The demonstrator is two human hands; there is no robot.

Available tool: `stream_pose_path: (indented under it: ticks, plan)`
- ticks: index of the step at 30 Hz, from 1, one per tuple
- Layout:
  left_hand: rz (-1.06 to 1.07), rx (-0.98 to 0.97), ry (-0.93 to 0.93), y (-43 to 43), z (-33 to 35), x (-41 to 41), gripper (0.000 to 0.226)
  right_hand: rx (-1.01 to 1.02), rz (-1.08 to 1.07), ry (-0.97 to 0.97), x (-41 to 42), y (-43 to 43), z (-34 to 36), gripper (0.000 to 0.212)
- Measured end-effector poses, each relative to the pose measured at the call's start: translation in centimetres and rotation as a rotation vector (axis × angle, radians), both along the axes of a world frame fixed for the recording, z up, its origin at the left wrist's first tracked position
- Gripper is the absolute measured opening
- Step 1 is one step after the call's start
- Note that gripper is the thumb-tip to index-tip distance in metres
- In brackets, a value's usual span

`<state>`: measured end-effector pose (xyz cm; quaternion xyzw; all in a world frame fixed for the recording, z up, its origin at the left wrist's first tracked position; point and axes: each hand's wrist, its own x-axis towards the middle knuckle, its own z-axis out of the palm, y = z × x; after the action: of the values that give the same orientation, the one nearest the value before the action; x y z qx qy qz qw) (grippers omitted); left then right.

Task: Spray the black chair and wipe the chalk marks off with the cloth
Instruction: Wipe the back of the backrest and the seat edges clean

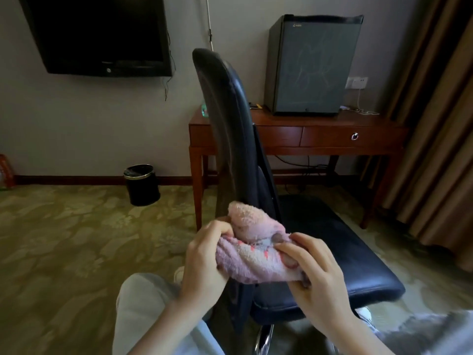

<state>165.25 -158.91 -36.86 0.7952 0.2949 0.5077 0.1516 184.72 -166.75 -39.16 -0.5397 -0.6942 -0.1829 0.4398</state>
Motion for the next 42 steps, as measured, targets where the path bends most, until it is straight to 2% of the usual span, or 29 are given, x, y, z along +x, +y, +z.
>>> stream_pose_path:
  ticks: [4, 7, 11, 19, 23, 27, 29, 31, 34, 37, 42]
  plan:
    - [-0.054, 0.038, -0.004, -1.8, 0.9, 1.1, 0.023, 0.071, -0.065, 0.101, 0.2, -1.9, 1.1, 0.042]
    - [-0.113, 0.018, -0.03, -3.3, 0.2, 2.0, 0.016, 0.106, -0.089, 0.14, 0.6, -3.5, 1.4, 0.025]
    - [-0.207, 0.029, -0.054, -4.7, 0.2, 3.9, 0.019, 0.114, -0.166, 0.111, 1.7, -6.0, 1.6, 0.029]
    - [-0.377, 0.019, 0.016, -7.0, -0.9, 7.9, 0.021, 0.1, -0.327, 0.063, 4.4, -10.7, 1.2, 0.029]
    - [-0.457, 0.022, 0.061, -7.7, -1.4, 10.3, 0.031, 0.068, -0.393, 0.091, 5.8, -12.5, 0.1, 0.031]
    - [-0.515, 0.05, 0.078, -8.7, -1.3, 12.7, 0.024, 0.066, -0.458, 0.125, 7.1, -13.9, -1.1, 0.032]
    - [-0.522, 0.087, 0.091, -9.2, -1.3, 14.0, 0.015, 0.074, -0.502, 0.145, 8.0, -14.5, -1.6, 0.029]
    - [-0.511, 0.12, 0.112, -9.8, -1.4, 15.6, 0.02, 0.067, -0.559, 0.143, 9.1, -15.0, -2.2, 0.028]
    - [-0.421, 0.242, 0.139, -10.3, -2.1, 18.6, 0.014, -0.015, -0.621, 0.127, 11.2, -15.5, -2.5, 0.043]
    - [-0.334, 0.32, 0.187, -10.6, -2.7, 21.6, 0.012, -0.063, -0.68, 0.168, 12.9, -15.5, -2.3, 0.047]
    - [-0.376, 0.264, 0.24, -11.4, -0.4, 23.6, 0.022, -0.015, -0.777, 0.19, 14.6, -16.1, -0.6, 0.045]
